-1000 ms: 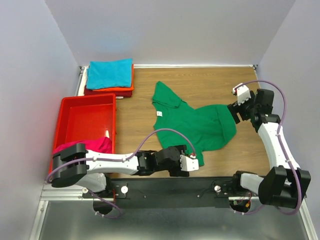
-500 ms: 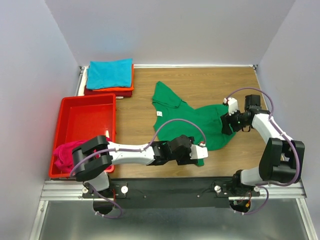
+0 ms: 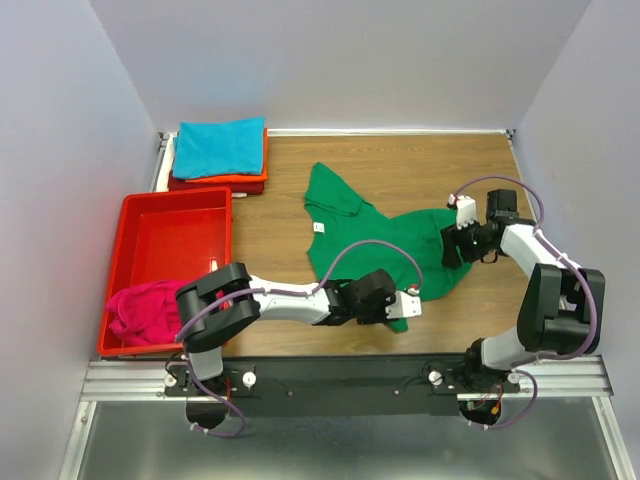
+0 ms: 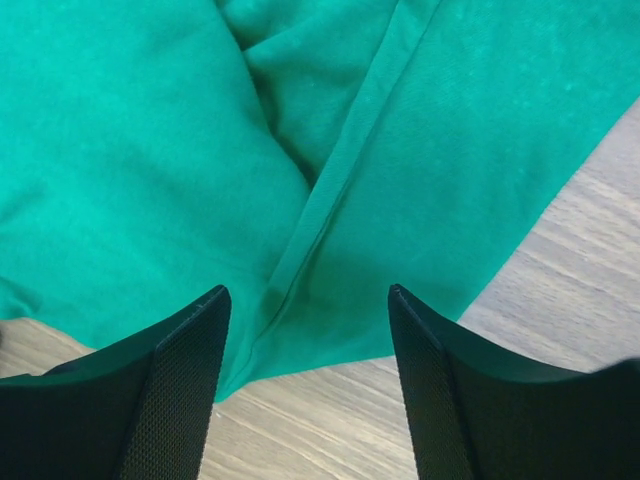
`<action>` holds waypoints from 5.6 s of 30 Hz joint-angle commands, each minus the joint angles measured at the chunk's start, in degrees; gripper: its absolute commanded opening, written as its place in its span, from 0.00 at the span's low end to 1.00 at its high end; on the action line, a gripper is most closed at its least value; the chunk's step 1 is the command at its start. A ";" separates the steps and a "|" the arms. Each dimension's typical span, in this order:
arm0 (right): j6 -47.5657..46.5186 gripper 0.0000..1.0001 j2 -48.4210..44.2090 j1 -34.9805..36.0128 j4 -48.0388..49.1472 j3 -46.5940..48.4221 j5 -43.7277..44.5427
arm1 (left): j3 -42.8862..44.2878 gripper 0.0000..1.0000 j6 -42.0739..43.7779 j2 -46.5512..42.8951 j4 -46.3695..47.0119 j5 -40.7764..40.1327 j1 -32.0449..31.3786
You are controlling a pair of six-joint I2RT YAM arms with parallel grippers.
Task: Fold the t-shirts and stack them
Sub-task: Flatten the tshirt out
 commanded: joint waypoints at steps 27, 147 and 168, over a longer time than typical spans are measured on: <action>-6.02 0.66 -18.88 1.02 -13.84 -4.68 19.74 | 1.67 0.38 -8.76 -15.95 -18.42 19.85 2.14; 9.47 0.01 -7.43 -6.69 9.45 1.32 20.68 | -8.34 0.47 -41.28 -0.03 6.88 27.83 35.80; 0.21 0.69 -10.89 -24.20 2.86 -1.96 9.03 | -12.85 0.50 -39.55 -25.00 6.12 26.79 41.96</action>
